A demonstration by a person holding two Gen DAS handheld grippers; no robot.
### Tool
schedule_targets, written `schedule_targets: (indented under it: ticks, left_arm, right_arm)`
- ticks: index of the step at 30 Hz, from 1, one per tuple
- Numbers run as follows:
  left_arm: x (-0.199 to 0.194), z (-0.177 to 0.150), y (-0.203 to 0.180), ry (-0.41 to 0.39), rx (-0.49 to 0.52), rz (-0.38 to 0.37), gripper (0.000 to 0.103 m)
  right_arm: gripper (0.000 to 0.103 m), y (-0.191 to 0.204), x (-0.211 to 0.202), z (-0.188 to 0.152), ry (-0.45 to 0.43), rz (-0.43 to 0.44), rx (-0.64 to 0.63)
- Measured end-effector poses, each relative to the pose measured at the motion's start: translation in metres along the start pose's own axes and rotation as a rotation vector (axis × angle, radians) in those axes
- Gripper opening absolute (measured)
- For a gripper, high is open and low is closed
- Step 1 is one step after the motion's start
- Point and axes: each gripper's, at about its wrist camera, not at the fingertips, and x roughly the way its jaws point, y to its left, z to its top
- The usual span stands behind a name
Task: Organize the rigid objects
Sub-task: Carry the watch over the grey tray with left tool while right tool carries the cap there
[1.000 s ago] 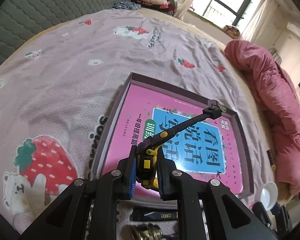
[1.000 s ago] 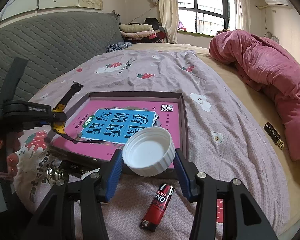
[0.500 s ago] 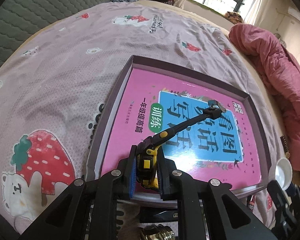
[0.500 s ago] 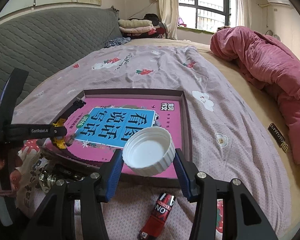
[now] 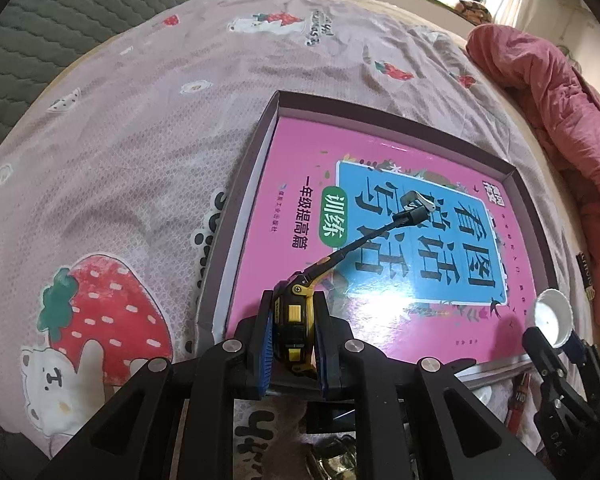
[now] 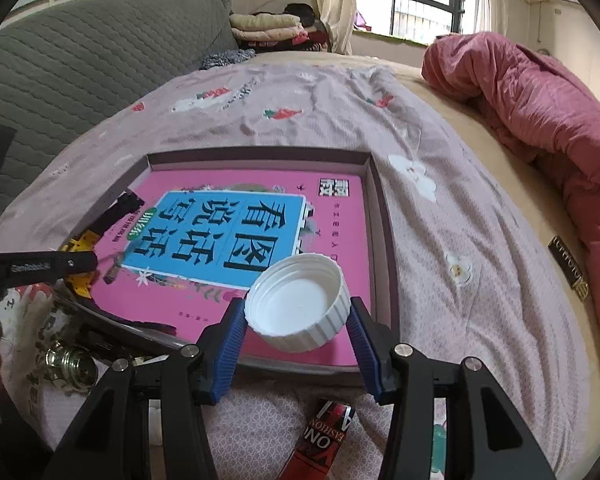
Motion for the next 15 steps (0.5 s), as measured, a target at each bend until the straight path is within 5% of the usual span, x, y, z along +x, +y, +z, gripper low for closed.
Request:
schedule_targets:
  ticks: [15]
  left_arm:
    - [0.002,0.001,-0.001,0.037,0.030,0.006,0.018]
  right_arm:
    - [0.051,-0.004,0.016,0.005,0.073,-0.002,0.024]
